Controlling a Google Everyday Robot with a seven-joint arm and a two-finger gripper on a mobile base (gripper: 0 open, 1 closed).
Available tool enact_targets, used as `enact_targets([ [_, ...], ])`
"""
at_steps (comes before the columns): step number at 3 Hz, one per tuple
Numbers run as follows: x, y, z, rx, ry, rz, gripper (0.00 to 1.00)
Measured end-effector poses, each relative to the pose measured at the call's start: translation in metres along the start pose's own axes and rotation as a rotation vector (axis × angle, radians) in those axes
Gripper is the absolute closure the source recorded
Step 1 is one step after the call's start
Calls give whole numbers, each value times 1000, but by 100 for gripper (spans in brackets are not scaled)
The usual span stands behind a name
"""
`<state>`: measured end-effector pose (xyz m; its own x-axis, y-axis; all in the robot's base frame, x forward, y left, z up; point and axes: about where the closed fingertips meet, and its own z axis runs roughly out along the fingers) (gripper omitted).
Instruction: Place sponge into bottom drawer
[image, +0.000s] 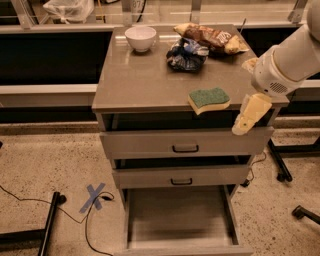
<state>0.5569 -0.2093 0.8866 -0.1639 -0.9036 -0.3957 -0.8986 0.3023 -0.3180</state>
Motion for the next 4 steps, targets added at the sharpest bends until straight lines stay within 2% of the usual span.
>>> enact_targets([
  [1, 6, -5, 33, -47, -38, 18, 0],
  [2, -1, -11, 61, -86, -58, 1, 0],
  [3, -7, -14, 85, -111, -63, -13, 19],
  [4, -12, -14, 100, -129, -74, -15, 42],
])
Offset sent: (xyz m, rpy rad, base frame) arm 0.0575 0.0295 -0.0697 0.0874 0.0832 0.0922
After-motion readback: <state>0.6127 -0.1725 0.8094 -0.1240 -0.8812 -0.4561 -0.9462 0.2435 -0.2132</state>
